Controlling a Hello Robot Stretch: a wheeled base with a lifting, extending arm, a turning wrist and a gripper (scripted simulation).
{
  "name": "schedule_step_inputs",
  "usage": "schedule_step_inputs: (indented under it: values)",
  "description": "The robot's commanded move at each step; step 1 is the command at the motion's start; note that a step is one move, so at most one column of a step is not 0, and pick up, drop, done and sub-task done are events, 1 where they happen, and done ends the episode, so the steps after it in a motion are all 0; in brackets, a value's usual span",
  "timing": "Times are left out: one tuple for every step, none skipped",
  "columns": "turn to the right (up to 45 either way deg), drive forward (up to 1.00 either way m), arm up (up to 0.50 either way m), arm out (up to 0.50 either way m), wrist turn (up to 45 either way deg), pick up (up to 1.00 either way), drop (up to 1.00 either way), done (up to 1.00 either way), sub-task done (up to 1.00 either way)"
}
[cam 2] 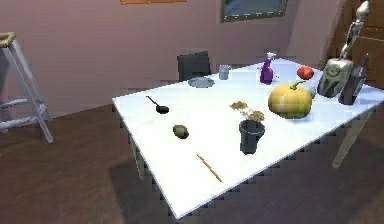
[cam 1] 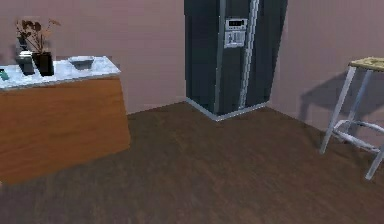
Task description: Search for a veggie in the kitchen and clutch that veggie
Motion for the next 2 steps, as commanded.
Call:
schedule_step_inputs:
  values:
    - [0.0, 0.35, 0.00, 0.00, 0.0, 0.00, 0.00, 0.00, 0.00]
    - [45.0, 0.00, 0.00, 0.00, 0.0, 0.00, 0.00, 0.00, 0.00]
